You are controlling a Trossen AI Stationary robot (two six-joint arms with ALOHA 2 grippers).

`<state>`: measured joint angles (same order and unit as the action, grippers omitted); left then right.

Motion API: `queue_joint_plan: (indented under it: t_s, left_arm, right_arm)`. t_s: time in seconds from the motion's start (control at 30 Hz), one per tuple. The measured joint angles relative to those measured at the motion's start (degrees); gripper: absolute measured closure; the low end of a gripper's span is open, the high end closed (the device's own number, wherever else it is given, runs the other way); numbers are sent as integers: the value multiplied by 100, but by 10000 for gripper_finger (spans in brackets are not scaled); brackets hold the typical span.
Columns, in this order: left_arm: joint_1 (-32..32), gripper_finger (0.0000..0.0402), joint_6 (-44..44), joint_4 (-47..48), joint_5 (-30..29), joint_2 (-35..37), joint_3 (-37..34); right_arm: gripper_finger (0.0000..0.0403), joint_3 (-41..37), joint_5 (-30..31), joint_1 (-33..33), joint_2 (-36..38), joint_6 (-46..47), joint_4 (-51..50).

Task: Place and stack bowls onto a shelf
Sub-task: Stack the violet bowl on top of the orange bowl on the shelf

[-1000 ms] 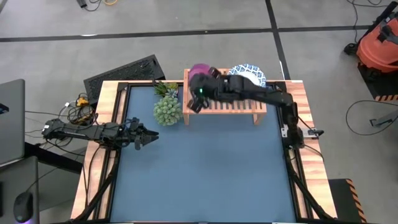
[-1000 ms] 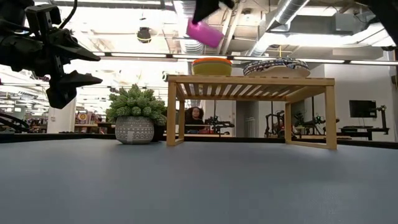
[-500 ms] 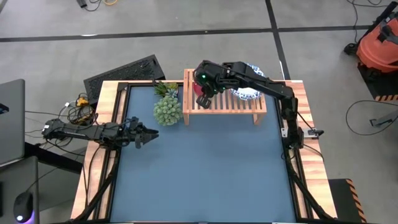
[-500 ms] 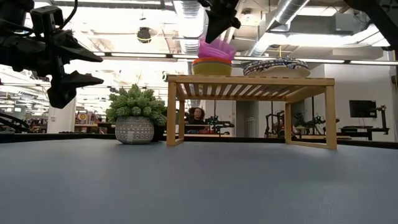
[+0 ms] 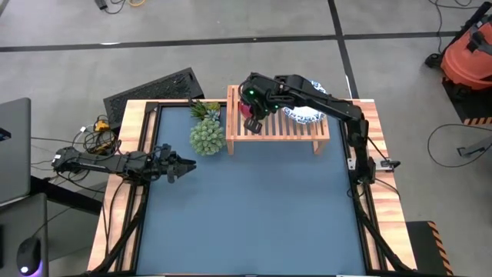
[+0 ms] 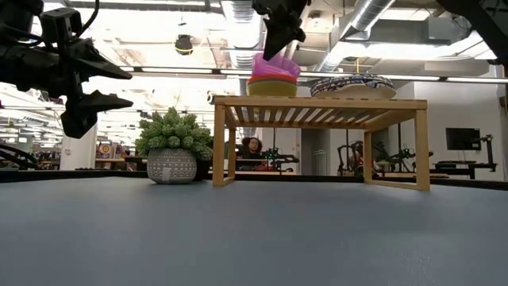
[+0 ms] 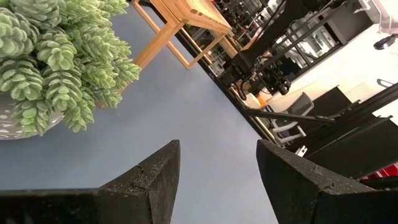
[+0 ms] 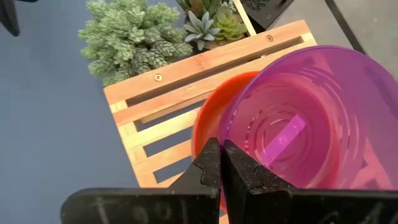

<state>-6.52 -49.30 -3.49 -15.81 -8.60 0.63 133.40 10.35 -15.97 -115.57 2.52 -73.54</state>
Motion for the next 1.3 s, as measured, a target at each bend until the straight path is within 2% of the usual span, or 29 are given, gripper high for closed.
queue_joint_plan:
  t_s: [0.13, 0.53, 0.9, 1.07, 1.17, 1.3]
  left_arm:
    - [0, 205, 1, -2, -5, 0, 2]
    - [0, 205, 0, -2, -7, 0, 1]
    - [0, 205, 2, -2, -7, 0, 1]
    - [-2, 205, 46, 0, -7, -2, 0]
    - [0, 205, 61, -2, -19, -1, 2]
    - [-1, 205, 159, -9, -125, -2, 1]
  right_arm:
    - [380, 0, -15, 8, 1, 0, 2]
    - [327, 1, -142, 22, 0, -217, 67]
    - [239, 127, 441, 63, 0, -215, 67]
    - [212, 162, 1352, 189, 27, 249, 192]
    - [214, 157, 1856, 375, 51, 581, 325]
    - [231, 136, 2583, 665, -114, 549, 410]
